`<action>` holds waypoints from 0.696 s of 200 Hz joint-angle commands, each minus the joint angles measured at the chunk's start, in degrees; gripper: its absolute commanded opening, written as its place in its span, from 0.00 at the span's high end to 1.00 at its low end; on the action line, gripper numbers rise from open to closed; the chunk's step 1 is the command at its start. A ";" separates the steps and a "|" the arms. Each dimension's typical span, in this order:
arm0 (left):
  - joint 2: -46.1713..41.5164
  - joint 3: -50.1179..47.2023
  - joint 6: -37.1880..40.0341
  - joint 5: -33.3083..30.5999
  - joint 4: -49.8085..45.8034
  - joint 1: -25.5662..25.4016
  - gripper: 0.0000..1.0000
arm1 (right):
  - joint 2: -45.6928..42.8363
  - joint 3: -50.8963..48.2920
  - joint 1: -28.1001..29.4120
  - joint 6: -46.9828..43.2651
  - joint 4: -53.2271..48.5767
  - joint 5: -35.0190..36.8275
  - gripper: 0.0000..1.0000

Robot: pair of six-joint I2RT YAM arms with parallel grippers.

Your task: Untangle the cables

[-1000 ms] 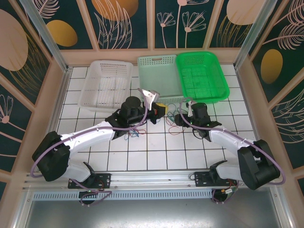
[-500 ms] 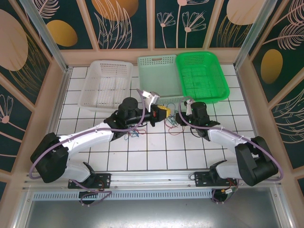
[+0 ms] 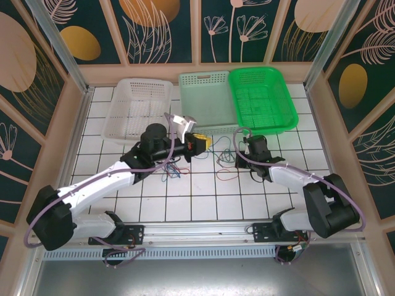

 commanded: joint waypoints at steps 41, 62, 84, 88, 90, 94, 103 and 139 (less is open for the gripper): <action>-10.43 0.98 5.02 -6.35 -10.15 2.09 0.92 | 2.52 2.17 -1.78 3.21 -6.31 5.24 1.00; -12.52 0.82 5.40 -8.15 -11.36 2.19 0.92 | 3.46 2.24 -2.05 3.41 -6.04 4.71 1.00; -12.74 -0.29 4.18 -6.81 -9.13 2.19 0.91 | 2.31 1.92 -1.55 1.71 -3.93 1.38 0.88; -12.48 -0.34 3.86 -6.53 -8.73 2.17 0.91 | 1.79 1.78 -1.39 1.21 -3.41 0.77 0.78; -12.31 -0.39 3.80 -6.43 -8.55 2.22 0.91 | 1.49 1.75 -1.23 1.00 -3.19 0.42 0.74; -11.96 -0.44 3.56 -6.19 -8.28 2.26 0.91 | 0.89 1.65 -0.98 0.56 -2.88 -0.08 0.66; -11.09 -0.84 3.04 -5.82 -7.39 2.26 0.91 | -0.66 1.39 -0.41 0.25 -2.38 -0.02 0.50; -7.78 -2.15 1.49 -5.14 -2.95 2.22 0.92 | -5.21 0.83 -0.21 0.29 -4.62 0.32 0.37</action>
